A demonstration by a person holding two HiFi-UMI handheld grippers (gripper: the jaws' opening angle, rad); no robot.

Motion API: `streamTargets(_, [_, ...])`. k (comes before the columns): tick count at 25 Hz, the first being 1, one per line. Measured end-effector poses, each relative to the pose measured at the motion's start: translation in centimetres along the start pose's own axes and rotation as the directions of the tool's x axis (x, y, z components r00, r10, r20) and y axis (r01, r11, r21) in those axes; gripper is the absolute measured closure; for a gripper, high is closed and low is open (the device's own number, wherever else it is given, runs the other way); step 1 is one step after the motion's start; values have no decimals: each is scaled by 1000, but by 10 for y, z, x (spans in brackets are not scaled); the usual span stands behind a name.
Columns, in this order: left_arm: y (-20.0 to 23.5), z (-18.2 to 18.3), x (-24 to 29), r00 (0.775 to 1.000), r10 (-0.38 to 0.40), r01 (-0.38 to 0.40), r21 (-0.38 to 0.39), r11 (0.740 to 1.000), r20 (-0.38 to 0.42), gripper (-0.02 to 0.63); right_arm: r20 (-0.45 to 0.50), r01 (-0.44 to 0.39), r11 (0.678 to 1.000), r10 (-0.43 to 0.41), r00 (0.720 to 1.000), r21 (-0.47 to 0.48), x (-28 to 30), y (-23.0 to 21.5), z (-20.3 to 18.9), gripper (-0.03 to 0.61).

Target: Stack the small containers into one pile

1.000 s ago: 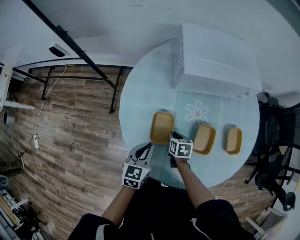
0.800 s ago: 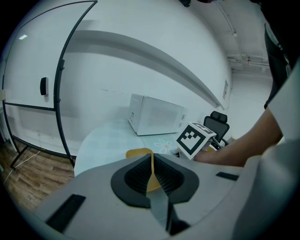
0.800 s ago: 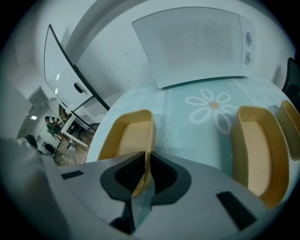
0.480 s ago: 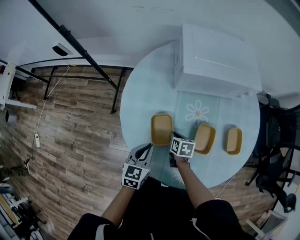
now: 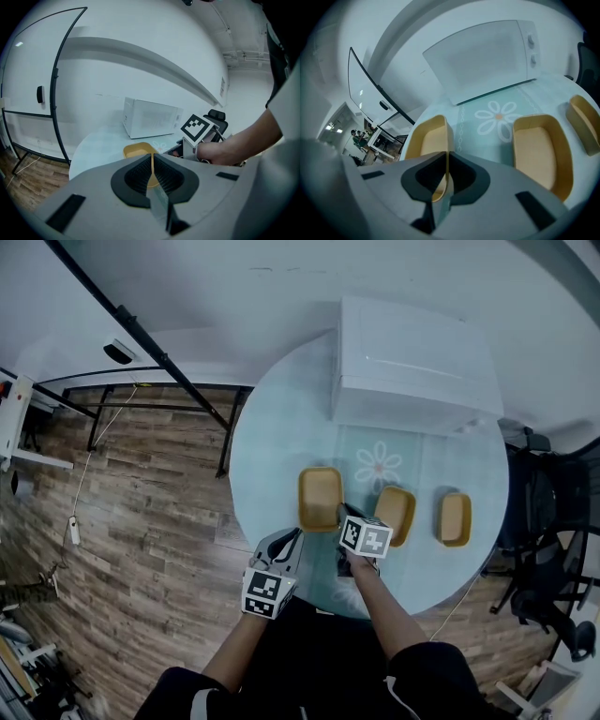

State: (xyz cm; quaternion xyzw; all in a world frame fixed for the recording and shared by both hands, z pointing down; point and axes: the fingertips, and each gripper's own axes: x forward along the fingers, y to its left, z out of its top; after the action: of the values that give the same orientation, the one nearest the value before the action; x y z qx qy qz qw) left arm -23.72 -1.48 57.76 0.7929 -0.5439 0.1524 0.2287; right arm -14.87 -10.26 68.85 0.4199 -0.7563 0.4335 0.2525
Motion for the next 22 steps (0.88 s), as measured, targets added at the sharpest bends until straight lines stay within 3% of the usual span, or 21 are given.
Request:
streamTargets(12, [-48, 12, 13, 999, -30, 29, 37, 999, 12, 589, 60, 19, 997, -23, 998, 70, -59, -50, 18, 538])
streamTargets(22, [-101, 25, 42, 995, -100, 99, 90, 991, 8, 589, 109, 40, 992, -54, 993, 123, -105, -108, 28, 538])
